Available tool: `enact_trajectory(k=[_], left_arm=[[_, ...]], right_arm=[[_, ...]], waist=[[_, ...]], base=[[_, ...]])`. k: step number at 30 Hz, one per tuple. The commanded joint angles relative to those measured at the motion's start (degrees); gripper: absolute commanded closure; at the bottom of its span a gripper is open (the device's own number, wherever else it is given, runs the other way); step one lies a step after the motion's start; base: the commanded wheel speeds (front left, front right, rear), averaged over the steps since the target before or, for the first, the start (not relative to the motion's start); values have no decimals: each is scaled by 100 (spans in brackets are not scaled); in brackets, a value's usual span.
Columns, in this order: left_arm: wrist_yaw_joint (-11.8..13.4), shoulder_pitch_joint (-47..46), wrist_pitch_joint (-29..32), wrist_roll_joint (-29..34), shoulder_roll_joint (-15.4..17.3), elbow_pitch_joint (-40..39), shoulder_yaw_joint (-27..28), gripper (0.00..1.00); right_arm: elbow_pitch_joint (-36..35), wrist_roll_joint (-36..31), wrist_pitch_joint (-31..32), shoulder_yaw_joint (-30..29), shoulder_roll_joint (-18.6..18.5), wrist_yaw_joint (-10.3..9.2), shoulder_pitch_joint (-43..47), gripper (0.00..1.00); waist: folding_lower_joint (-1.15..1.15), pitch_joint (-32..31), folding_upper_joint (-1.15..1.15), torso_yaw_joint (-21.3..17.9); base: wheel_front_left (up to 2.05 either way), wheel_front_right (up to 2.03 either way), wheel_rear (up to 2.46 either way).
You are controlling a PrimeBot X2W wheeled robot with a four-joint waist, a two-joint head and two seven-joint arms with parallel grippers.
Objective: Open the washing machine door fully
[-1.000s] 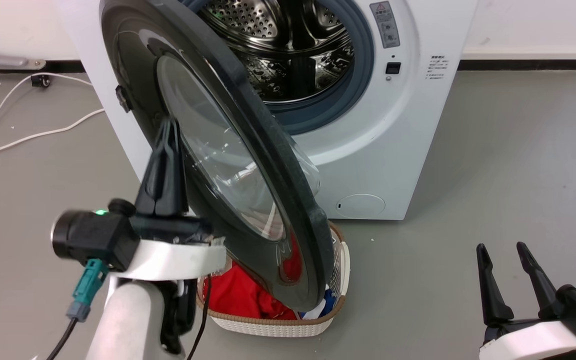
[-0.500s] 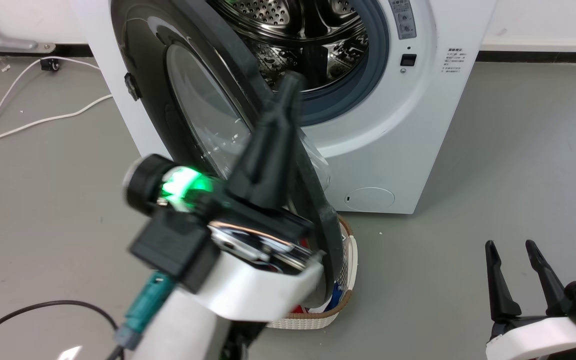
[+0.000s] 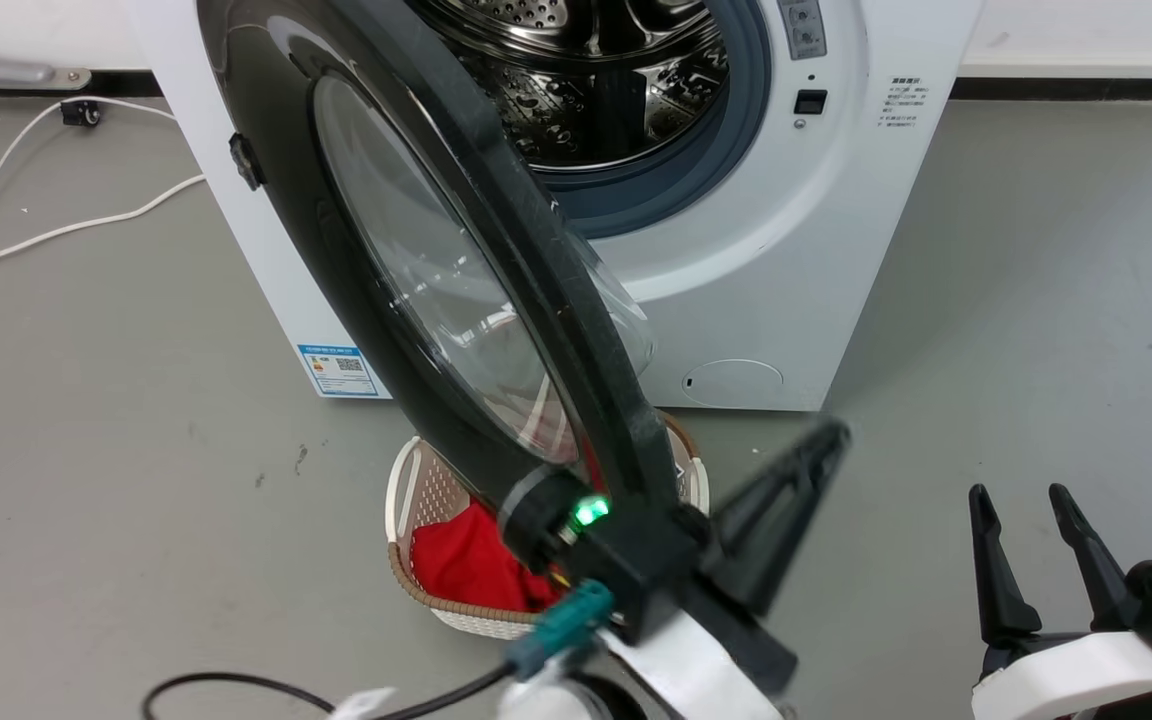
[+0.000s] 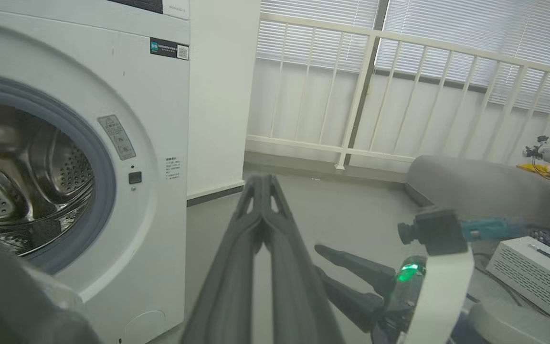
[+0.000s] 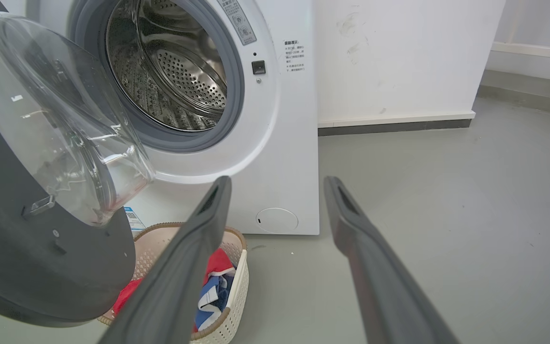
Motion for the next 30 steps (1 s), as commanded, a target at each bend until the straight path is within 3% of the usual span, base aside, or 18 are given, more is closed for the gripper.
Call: enact_trajectory(k=[1, 10, 21, 30], left_arm=[[-17, 77, 58, -36, -4, 47, -43, 100], [73, 372, 481, -225, 1, 869, -456, 100], [511, -37, -71, -254, -3, 1623, 20, 100], [721, 42, -316, -377, 46, 1663, 157, 100]], right_arm=[[11, 40, 14, -12, 10, 1, -87, 0], [66, 90, 2, -8, 11, 1, -145, 0], [173, 192, 12, -37, 11, 1, -238, 0], [254, 325, 18, -95, 10, 1, -268, 0]], waist=[[0, 7, 0, -6], [0, 135, 0, -31], [0, 293, 0, -51], [0, 296, 0, -14]], base=[[0, 0, 0], [0, 0, 0], [0, 0, 0], [0, 0, 0]])
